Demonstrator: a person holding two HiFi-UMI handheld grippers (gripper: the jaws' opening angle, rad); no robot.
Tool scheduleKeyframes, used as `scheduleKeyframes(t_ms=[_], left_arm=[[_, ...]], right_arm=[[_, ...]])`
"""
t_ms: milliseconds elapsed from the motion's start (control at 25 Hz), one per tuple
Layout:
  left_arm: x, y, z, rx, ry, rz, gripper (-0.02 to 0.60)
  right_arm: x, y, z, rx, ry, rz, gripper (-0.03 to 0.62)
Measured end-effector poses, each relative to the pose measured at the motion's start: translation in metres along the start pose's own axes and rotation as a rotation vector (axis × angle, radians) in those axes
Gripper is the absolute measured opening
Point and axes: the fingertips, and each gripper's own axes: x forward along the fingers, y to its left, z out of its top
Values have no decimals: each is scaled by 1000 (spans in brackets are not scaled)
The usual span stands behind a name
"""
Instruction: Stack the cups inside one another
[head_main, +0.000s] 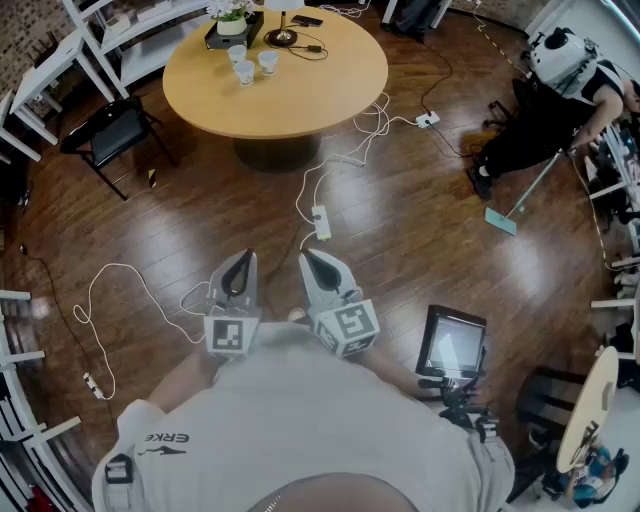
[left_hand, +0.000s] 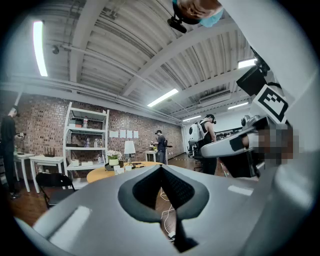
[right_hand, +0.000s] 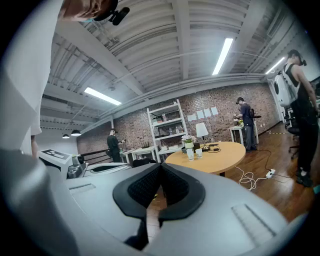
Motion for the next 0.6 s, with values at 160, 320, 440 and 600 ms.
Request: scheduleKeyframes(t_ms=[160,320,440,600], left_arm=[[6,2,0,1,-3,2,2],[16,13,-1,-2,-3,16,2],[30,23,-3,-5,-12,10,2],[59,46,-8,-27,-8,-6,2]], right_arm=[[6,-4,1,5,0,4,14],[20,-9,2,-1,-10,9,14],[35,-14,6,-6,-12,-2,14],[65,-24,18,-22,-14,-31,14]])
